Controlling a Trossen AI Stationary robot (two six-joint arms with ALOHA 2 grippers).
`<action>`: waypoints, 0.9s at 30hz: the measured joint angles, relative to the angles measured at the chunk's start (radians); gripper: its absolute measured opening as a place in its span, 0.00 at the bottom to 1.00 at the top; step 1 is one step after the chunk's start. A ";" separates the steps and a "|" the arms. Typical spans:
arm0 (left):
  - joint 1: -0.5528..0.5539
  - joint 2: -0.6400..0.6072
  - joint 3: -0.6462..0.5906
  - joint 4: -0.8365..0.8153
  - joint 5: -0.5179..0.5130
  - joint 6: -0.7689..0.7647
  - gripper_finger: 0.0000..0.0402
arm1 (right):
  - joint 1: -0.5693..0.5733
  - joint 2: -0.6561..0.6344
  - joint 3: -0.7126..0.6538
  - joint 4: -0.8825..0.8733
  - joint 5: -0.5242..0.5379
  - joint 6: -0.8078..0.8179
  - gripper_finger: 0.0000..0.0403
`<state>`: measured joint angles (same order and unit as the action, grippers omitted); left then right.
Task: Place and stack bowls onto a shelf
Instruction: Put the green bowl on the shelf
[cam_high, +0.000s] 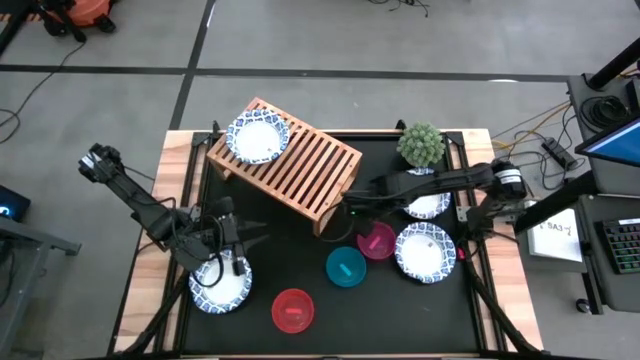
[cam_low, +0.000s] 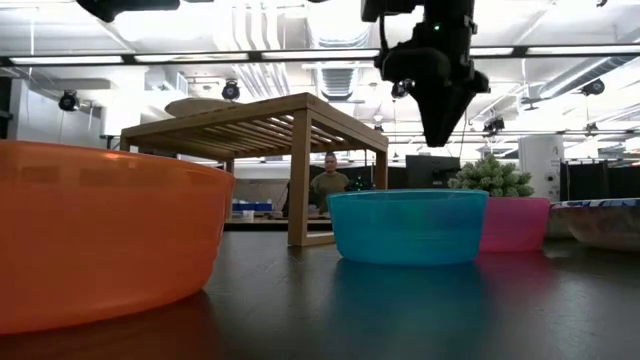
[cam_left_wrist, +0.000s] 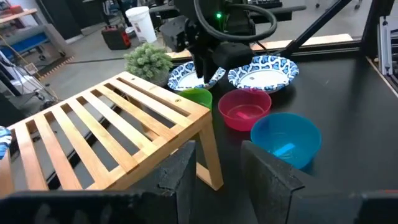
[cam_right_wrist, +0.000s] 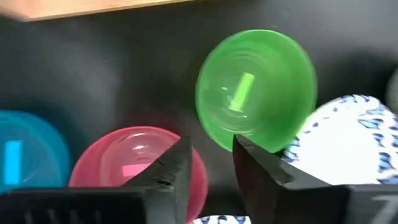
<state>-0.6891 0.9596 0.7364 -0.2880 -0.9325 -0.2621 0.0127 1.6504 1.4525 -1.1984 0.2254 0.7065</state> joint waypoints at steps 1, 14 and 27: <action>-0.003 0.000 0.000 0.000 0.000 -0.006 0.28 | -0.002 0.003 0.000 0.015 -0.010 -0.024 0.31; -0.016 -0.004 0.000 -0.009 0.000 -0.001 0.28 | -0.028 -0.011 -0.167 0.328 0.030 -0.250 0.44; -0.016 -0.004 0.000 -0.009 0.000 0.026 0.28 | -0.040 -0.012 -0.392 0.583 0.116 -0.124 0.41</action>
<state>-0.7055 0.9558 0.7364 -0.2970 -0.9329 -0.2363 -0.0269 1.6386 1.0608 -0.6152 0.3409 0.5827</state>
